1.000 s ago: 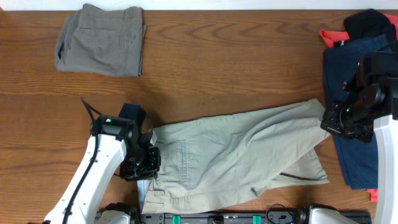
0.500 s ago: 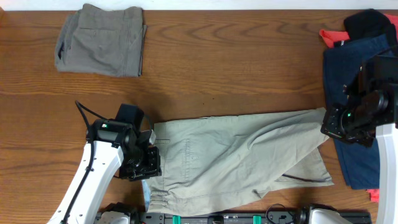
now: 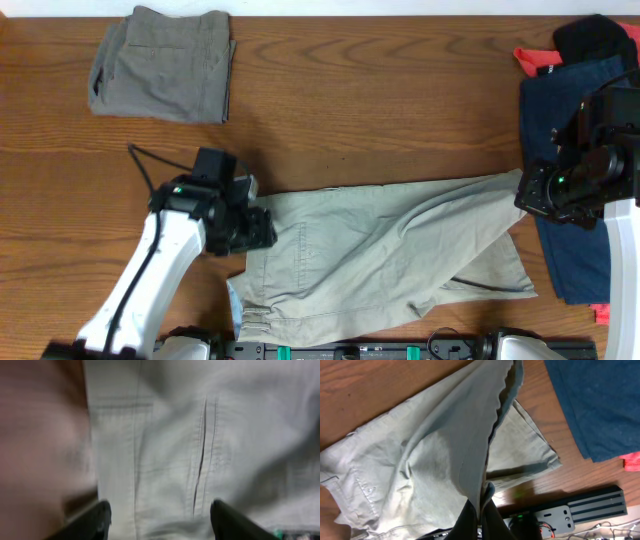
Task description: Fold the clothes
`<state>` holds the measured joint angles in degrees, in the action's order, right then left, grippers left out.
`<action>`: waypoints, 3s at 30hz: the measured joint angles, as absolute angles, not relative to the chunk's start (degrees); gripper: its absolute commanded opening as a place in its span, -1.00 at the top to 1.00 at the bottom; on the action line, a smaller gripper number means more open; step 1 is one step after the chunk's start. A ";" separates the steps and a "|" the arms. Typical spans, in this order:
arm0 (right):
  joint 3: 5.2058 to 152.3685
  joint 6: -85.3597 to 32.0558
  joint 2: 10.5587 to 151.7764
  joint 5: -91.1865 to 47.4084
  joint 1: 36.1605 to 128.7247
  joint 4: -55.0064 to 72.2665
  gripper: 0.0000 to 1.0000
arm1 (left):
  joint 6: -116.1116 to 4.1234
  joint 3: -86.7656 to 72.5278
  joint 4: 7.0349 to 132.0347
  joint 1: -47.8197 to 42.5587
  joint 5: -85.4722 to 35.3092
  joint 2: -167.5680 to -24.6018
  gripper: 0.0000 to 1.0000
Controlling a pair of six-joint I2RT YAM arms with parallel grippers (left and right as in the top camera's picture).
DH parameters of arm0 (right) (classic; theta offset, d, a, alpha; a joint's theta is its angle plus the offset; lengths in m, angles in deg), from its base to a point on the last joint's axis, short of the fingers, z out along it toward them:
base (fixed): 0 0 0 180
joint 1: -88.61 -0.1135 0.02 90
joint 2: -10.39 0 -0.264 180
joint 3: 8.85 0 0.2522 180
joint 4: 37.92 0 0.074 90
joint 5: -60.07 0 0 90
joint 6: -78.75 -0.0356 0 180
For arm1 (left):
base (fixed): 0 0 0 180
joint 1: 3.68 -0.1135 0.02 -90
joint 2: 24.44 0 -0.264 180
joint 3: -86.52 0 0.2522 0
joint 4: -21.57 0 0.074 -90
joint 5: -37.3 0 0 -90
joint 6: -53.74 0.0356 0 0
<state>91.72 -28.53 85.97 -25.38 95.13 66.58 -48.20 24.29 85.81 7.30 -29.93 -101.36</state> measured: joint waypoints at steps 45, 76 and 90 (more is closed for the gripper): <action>91.67 -27.55 85.97 -24.81 95.13 66.67 0.75 | -45.30 21.38 65.85 1.77 -28.45 -123.57 0.88; 91.74 -30.39 108.24 -34.23 95.79 45.40 -0.65 | -45.25 21.38 65.76 1.77 -28.40 -123.57 0.88; 91.72 -31.39 125.90 -33.37 98.89 42.21 -0.42 | -45.25 21.38 65.74 1.77 -28.40 -123.57 0.87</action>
<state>91.72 -31.39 125.90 -33.37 98.89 42.21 -45.25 21.38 65.74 1.77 -28.40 -123.57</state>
